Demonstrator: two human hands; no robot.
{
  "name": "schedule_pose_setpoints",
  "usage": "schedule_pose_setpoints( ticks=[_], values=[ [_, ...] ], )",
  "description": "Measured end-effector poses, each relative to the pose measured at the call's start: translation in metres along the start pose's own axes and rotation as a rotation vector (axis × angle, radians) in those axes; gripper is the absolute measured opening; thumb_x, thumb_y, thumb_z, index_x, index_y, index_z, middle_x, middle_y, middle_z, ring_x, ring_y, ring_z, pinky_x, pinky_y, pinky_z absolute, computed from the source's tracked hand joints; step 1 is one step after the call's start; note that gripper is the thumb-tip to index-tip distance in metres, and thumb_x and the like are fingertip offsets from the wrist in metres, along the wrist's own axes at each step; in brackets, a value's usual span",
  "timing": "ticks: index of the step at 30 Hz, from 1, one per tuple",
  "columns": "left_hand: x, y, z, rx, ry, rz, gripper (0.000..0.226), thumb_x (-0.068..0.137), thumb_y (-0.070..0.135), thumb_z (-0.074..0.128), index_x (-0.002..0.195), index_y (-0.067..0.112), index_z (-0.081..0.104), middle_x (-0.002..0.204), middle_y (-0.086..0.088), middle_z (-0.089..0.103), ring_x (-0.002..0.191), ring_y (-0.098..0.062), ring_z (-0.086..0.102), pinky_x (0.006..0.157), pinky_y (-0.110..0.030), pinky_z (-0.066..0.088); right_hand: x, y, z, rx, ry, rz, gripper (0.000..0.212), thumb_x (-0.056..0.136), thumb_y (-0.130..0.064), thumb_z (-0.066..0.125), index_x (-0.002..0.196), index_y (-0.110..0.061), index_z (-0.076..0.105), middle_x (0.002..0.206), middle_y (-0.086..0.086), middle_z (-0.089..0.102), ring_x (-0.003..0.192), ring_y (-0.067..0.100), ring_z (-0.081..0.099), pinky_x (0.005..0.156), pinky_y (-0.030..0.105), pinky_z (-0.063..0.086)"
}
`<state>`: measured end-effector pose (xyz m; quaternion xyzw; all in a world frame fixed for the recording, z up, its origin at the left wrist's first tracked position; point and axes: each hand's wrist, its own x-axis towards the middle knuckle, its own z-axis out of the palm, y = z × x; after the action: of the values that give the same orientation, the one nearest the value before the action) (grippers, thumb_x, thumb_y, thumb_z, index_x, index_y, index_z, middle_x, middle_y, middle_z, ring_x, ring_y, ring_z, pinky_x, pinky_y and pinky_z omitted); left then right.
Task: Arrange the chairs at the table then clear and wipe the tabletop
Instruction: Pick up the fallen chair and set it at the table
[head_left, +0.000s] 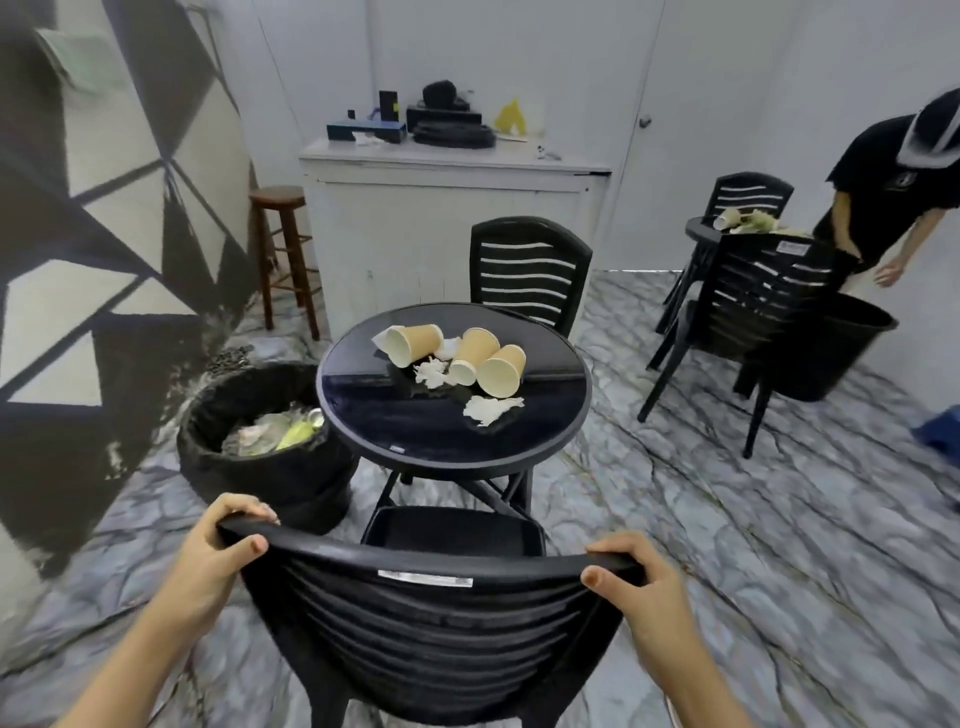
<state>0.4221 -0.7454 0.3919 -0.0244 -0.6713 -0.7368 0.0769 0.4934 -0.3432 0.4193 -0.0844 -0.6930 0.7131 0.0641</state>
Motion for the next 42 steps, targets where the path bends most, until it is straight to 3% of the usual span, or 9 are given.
schedule_pose_setpoints(
  ticks=[8,13,17,19,23,29,36,38,42],
  values=[
    [-0.034,0.01,0.001,0.062,0.005,-0.108,0.033,0.08,0.016,0.065,0.106,0.034,0.056,0.113,-0.004,0.063,0.111,-0.021,0.054,0.093,-0.033,0.041,-0.009,0.001,-0.006,-0.042,-0.049,0.061,0.018,0.066,-0.006,0.079,0.072,-0.022,0.073,0.093,-0.007,0.07,0.082,-0.003,0.064,0.071,0.021,0.045],
    [-0.044,0.015,-0.002,0.126,-0.034,-0.149,0.076,0.044,0.064,0.081,0.104,0.027,0.052,0.114,-0.007,0.062,0.108,-0.017,0.057,0.087,-0.029,0.045,-0.024,0.008,-0.005,0.003,-0.022,0.086,0.021,0.059,-0.004,0.08,0.071,-0.019,0.073,0.077,-0.011,0.072,0.073,0.005,0.065,0.063,0.018,0.049],
    [-0.031,0.019,-0.005,0.206,-0.092,-0.022,0.086,0.038,0.068,0.08,0.107,0.022,0.058,0.105,-0.005,0.067,0.101,-0.012,0.063,0.078,-0.016,0.052,-0.03,0.015,0.003,0.092,0.052,0.062,0.023,0.048,-0.014,0.078,0.07,-0.018,0.072,0.073,-0.007,0.071,0.067,0.005,0.066,0.065,0.026,0.05],
    [-0.02,0.019,-0.009,0.224,-0.128,0.005,0.085,0.038,0.064,0.081,0.106,0.019,0.06,0.097,-0.005,0.068,0.092,-0.011,0.065,0.074,-0.016,0.052,-0.029,0.013,0.009,0.127,0.082,0.046,0.024,0.046,-0.018,0.078,0.069,-0.019,0.072,0.073,-0.006,0.07,0.065,0.007,0.066,0.06,0.024,0.053],
    [0.013,0.022,-0.023,0.179,-0.12,0.016,0.04,0.046,0.041,0.073,0.077,0.017,0.061,0.082,-0.006,0.058,0.082,-0.023,0.051,0.072,-0.032,0.038,-0.026,0.005,0.036,0.165,0.144,0.009,0.02,0.049,-0.019,0.077,0.068,-0.021,0.071,0.068,-0.012,0.07,0.063,0.007,0.065,0.054,0.021,0.053],
    [0.063,0.021,-0.053,0.063,-0.213,-0.036,0.015,0.059,0.014,0.069,0.066,0.026,0.063,0.081,-0.007,0.053,0.079,-0.027,0.046,0.063,-0.036,0.035,-0.029,0.004,0.082,0.236,0.276,-0.033,0.02,0.047,-0.018,0.077,0.065,-0.021,0.071,0.066,-0.015,0.069,0.061,0.006,0.065,0.052,0.02,0.052],
    [0.111,0.014,-0.071,-0.047,-0.309,0.03,0.026,0.067,-0.014,0.061,0.074,0.009,0.05,0.07,0.006,0.058,0.066,-0.007,0.052,0.059,-0.011,0.043,-0.032,0.012,0.124,0.27,0.37,-0.081,0.021,0.045,-0.017,0.077,0.064,-0.02,0.07,0.07,-0.012,0.068,0.063,0.007,0.064,0.056,0.02,0.053],
    [0.122,0.012,-0.078,-0.073,-0.345,0.032,0.027,0.057,0.001,0.07,0.074,0.009,0.05,0.068,0.009,0.059,0.065,-0.004,0.053,0.061,-0.011,0.043,-0.032,0.015,0.136,0.254,0.39,-0.095,0.021,0.045,-0.017,0.075,0.064,-0.021,0.07,0.069,-0.014,0.066,0.065,0.006,0.062,0.057,0.017,0.052],
    [0.133,0.01,-0.105,-0.084,-0.319,0.005,0.076,0.028,0.054,0.089,0.074,0.008,0.051,0.07,0.005,0.059,0.069,-0.006,0.055,0.064,-0.012,0.044,-0.027,0.02,0.163,0.192,0.368,-0.098,0.026,0.041,-0.022,0.079,0.066,-0.02,0.07,0.068,-0.016,0.065,0.066,0.005,0.062,0.06,0.016,0.052]
  ],
)
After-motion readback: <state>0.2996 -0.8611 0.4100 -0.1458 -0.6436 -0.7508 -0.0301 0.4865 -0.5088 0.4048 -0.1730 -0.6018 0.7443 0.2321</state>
